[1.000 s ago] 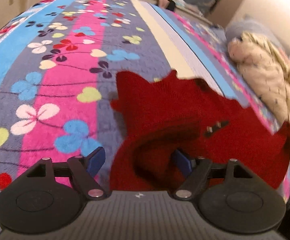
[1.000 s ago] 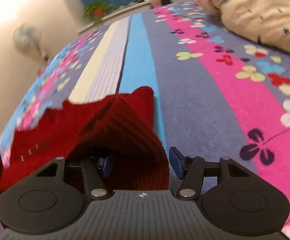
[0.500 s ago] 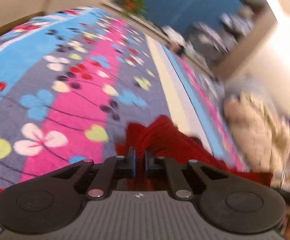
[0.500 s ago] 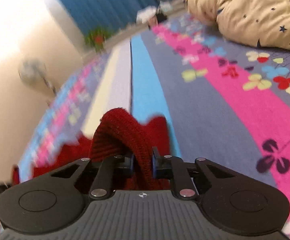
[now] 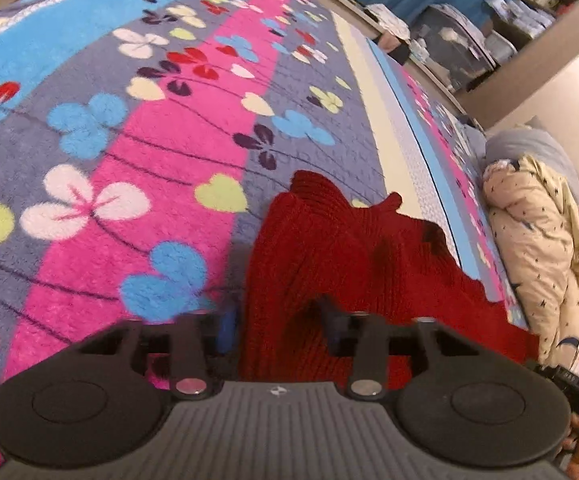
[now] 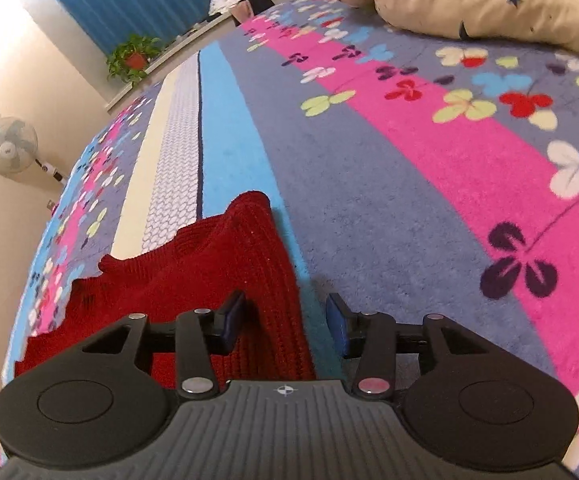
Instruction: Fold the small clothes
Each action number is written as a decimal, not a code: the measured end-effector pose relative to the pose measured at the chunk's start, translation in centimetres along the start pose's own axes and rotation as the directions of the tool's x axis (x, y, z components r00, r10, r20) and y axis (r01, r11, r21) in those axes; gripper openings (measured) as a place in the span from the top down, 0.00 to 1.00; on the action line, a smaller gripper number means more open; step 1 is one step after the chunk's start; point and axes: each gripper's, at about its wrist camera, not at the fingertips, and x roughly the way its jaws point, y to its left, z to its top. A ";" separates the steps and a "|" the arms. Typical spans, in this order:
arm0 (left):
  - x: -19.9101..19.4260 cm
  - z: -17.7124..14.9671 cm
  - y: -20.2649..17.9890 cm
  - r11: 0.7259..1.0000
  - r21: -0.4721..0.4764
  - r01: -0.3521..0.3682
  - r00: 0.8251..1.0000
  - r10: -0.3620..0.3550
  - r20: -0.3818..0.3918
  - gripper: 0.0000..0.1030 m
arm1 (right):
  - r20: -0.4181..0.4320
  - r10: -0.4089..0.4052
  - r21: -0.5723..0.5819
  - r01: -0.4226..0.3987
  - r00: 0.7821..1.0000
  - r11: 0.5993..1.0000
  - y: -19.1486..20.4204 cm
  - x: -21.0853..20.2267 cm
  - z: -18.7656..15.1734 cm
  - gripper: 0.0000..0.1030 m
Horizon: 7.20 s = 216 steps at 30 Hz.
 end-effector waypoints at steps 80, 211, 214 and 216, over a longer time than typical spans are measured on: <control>-13.9 -12.1 -5.2 0.968 0.219 -0.124 0.979 0.084 0.185 0.75 | 0.191 -0.132 -0.148 0.161 0.973 0.976 3.1 -12.1 -10.3 0.58; 3.0 -21.8 -29.5 0.792 0.607 -0.072 0.996 0.093 -0.003 0.22 | -0.141 0.040 -0.186 -0.066 0.989 0.980 0.1 -8.2 -9.1 0.70; 2.2 -20.0 -29.1 0.847 0.531 -0.020 0.998 0.045 -0.034 0.21 | -0.082 0.003 -0.190 -0.018 0.997 0.982 0.2 -9.2 -8.6 0.39; 1.4 -18.7 -28.8 0.870 0.492 -0.028 1.000 0.026 0.012 0.17 | -0.009 0.001 -0.169 -0.002 1.000 0.986 0.1 -10.0 -8.1 0.16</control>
